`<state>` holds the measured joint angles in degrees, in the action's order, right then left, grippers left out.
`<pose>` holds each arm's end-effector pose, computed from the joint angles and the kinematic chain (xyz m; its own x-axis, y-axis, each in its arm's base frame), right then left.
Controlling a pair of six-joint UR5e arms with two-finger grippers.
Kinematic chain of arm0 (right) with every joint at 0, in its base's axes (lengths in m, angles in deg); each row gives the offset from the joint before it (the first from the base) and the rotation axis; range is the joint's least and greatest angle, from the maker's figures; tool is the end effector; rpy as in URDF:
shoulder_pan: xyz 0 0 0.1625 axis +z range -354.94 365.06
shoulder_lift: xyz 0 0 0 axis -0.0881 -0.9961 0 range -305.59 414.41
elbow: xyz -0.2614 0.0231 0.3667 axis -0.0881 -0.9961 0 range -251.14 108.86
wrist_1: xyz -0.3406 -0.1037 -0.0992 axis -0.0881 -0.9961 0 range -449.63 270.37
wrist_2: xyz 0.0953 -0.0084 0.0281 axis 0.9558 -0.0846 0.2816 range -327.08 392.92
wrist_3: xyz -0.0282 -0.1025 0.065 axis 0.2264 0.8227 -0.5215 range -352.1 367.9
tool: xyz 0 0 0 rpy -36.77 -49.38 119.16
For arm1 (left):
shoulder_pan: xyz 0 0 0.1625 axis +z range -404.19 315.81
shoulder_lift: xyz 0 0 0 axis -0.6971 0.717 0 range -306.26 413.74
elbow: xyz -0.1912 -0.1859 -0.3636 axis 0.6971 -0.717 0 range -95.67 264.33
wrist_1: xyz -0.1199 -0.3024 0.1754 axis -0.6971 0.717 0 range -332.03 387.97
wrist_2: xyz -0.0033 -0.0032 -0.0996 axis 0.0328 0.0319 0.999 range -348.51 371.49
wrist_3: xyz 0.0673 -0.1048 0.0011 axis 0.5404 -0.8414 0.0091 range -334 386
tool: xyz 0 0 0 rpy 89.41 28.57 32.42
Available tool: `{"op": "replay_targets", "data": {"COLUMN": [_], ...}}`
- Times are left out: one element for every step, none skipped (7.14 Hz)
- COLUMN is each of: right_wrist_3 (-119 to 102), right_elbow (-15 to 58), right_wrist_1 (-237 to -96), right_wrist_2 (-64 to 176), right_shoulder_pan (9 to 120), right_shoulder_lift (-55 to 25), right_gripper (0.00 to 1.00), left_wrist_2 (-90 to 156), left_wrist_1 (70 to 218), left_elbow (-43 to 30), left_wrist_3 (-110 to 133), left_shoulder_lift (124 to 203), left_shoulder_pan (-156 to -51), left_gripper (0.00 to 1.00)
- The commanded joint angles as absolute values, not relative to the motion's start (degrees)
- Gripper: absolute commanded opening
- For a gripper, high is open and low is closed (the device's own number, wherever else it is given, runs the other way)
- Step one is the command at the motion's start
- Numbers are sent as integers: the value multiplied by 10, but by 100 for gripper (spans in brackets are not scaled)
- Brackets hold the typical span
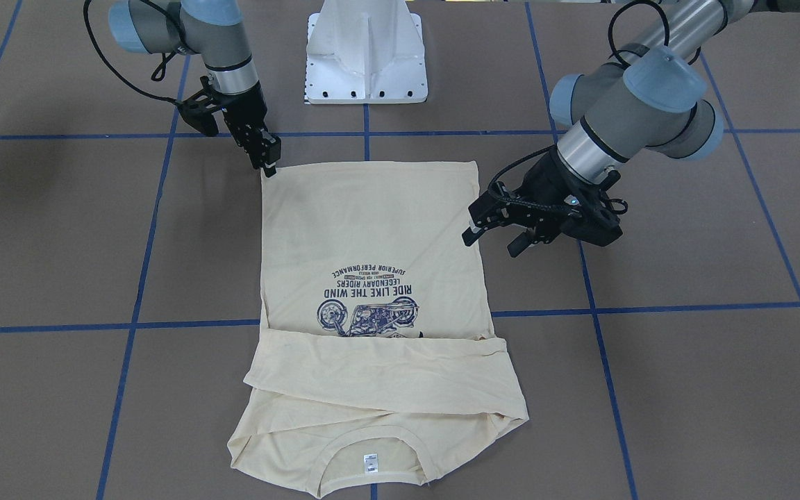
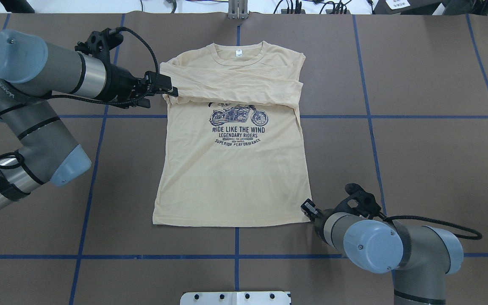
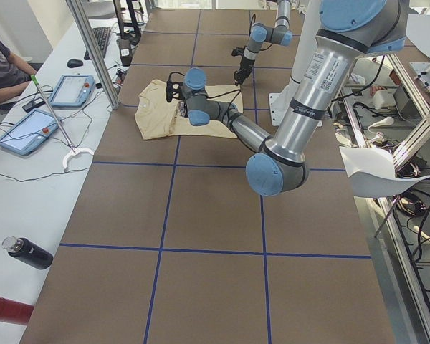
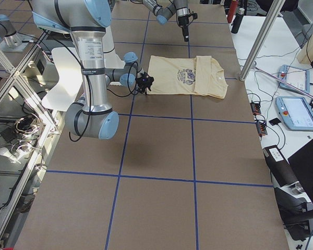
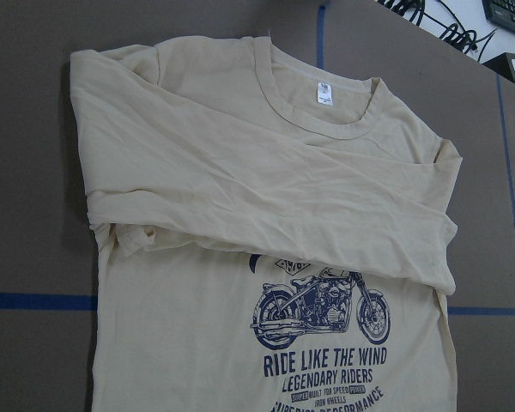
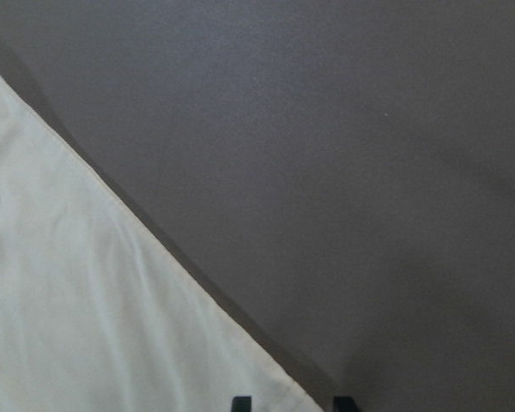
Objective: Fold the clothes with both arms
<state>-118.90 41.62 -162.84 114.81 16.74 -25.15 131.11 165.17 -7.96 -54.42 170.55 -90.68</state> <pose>-0.4872 -0.2549 0.4202 0.3206 0.6720 0.6675 -0.6224 0.6807 -0.3863 0.3841 -0.5087 0.3261 0.2107 -0.0118 -0.9775 0.2687 0.9621 0.0463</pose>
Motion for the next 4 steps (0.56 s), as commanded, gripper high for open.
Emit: {"op": "replay_targets", "data": {"right_wrist_3": [-1188,-1186,-1183,-1183], "right_elbow": [416,420,423,444], "right_wrist_1": [-1628,-1628,-1628,-1628], "right_wrist_2": [1149,1153,1157,1186], "right_shoulder_pan": [168,168,170,179], "right_shoulder_lift": [-251,-252,-255,-264], "right_gripper": [0,0,0,0], "left_wrist_2": [1311,1311,1309,1302], "left_wrist_1": [1652,1652,1649,1646], "left_elbow": [-80,-80,-79,-88], "left_wrist_3": [-545,-549,-551,-554], "left_shoulder_lift": [1703,1700,1696,1678], "left_shoulder_pan": [-907,-907,-907,-908], "left_gripper": [99,99,99,99]}}
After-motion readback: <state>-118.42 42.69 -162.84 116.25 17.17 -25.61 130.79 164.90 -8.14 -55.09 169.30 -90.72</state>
